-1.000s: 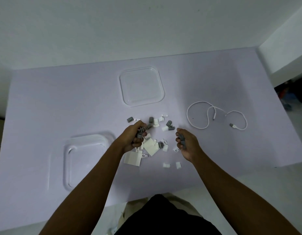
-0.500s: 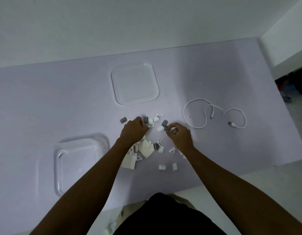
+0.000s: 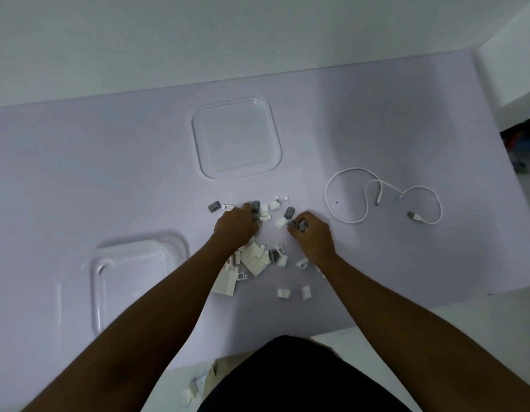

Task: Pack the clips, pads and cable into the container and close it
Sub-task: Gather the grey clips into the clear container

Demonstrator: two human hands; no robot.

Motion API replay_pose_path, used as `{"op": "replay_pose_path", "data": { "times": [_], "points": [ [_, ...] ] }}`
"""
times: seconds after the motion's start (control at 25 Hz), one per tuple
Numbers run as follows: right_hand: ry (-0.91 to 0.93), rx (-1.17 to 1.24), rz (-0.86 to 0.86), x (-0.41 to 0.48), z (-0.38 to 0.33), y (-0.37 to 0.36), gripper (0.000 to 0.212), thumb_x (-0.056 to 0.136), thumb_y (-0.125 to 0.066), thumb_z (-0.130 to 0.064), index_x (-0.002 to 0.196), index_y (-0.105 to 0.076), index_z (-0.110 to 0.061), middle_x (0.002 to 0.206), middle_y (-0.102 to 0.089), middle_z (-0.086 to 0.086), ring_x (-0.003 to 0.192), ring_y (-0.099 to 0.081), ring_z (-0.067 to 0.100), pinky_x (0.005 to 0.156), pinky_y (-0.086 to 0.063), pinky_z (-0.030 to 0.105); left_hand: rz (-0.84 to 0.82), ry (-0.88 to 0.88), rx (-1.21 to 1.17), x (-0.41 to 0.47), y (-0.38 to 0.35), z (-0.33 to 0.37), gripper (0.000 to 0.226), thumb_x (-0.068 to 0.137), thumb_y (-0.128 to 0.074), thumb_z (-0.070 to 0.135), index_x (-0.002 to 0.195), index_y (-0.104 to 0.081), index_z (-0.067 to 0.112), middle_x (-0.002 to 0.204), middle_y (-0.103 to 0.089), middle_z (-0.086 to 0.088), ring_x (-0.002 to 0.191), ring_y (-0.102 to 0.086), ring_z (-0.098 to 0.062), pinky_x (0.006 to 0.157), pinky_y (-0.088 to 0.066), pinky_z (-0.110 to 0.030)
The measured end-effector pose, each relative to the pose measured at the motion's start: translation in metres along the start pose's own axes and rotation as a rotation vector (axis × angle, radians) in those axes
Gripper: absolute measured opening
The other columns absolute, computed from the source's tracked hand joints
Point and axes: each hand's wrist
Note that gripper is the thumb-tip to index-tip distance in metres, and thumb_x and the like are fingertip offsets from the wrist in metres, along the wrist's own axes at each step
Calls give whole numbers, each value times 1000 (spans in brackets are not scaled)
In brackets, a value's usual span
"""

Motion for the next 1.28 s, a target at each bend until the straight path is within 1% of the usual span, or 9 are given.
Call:
{"op": "replay_pose_path", "data": {
  "times": [0.12, 0.2, 0.32, 0.48, 0.64, 0.72, 0.8, 1.04, 1.28],
  "points": [
    [-199, 461, -4, -4, -11, 9, 21, 83, -79, -24, 82, -63, -10, 66, -59, 5, 54, -48, 18, 49, -40, 27, -20, -9, -52, -5, 4, -1, 34, 95, -50, 32, 116, -52, 5, 106, -65, -18, 95, -64, -35, 72, -45, -34],
    [-250, 701, -77, -13, -23, 18, 20, 85, -78, -23, 88, -66, -7, 66, -59, 9, 49, -46, 17, 42, -38, 26, -54, -39, -97, -13, 9, -1, 31, 96, -50, 33, 110, -53, 6, 103, -65, -17, 91, -62, -32, 70, -43, -33],
    [-254, 822, -208, -29, -43, 21, 20, 87, -76, -23, 97, -67, -7, 70, -57, 9, 52, -46, 15, 44, -36, 25, -5, -47, -231, -34, 25, -7, 25, 94, -52, 34, 97, -53, 9, 91, -64, -11, 81, -60, -29, 64, -41, -33],
    [-180, 930, -416, -48, -81, 13, 10, 90, -70, -16, 94, -61, -14, 70, -51, 3, 53, -44, 14, 45, -29, 23, 132, -10, -399, -84, 56, -43, 20, 90, -57, 31, 86, -52, 12, 79, -62, -1, 65, -58, -24, 58, -42, -32],
    [-96, 873, -607, -74, -126, -18, 5, 93, -67, -15, 88, -65, -17, 75, -52, 2, 56, -42, 14, 45, -30, 22, 205, 169, -389, -150, 69, -122, 24, 85, -58, 31, 79, -52, 9, 67, -59, -6, 58, -48, -20, 55, -38, -30],
    [-65, 791, -683, -90, -146, -39, 2, 93, -67, -15, 93, -66, -13, 78, -52, 6, 58, -44, 15, 48, -31, 24, 231, 289, -309, -177, 63, -161, 23, 85, -56, 29, 79, -51, 7, 65, -55, -4, 61, -48, -22, 56, -37, -31],
    [-42, 732, -751, -106, -163, -65, 8, 92, -69, -17, 97, -68, -10, 78, -53, 8, 59, -45, 16, 49, -32, 26, 191, 370, -184, -196, 51, -194, 22, 85, -53, 30, 81, -49, 9, 72, -54, -3, 70, -53, -25, 61, -38, -31],
    [-7, 588, -871, -148, -193, -133, 14, 92, -71, -22, 98, -69, -10, 78, -55, 8, 59, -47, 16, 49, -34, 26, 36, 322, 189, -217, 16, -240, 28, 86, -53, 33, 100, -64, 12, 98, -69, -6, 89, -67, -28, 71, -46, -30],
    [73, 451, -791, -157, -198, -168, 13, 91, -71, -25, 91, -66, -14, 71, -53, 11, 62, -45, 22, 50, -40, 31, -10, 282, 330, -217, -7, -255, 28, 91, -49, 27, 110, -66, 15, 112, -66, -7, 101, -66, -28, 84, -51, -35]
  ]
}}
Point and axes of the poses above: each hand's wrist, its own x-axis towards the middle knuckle, its own y-axis out of the back of the hand, z = x × y
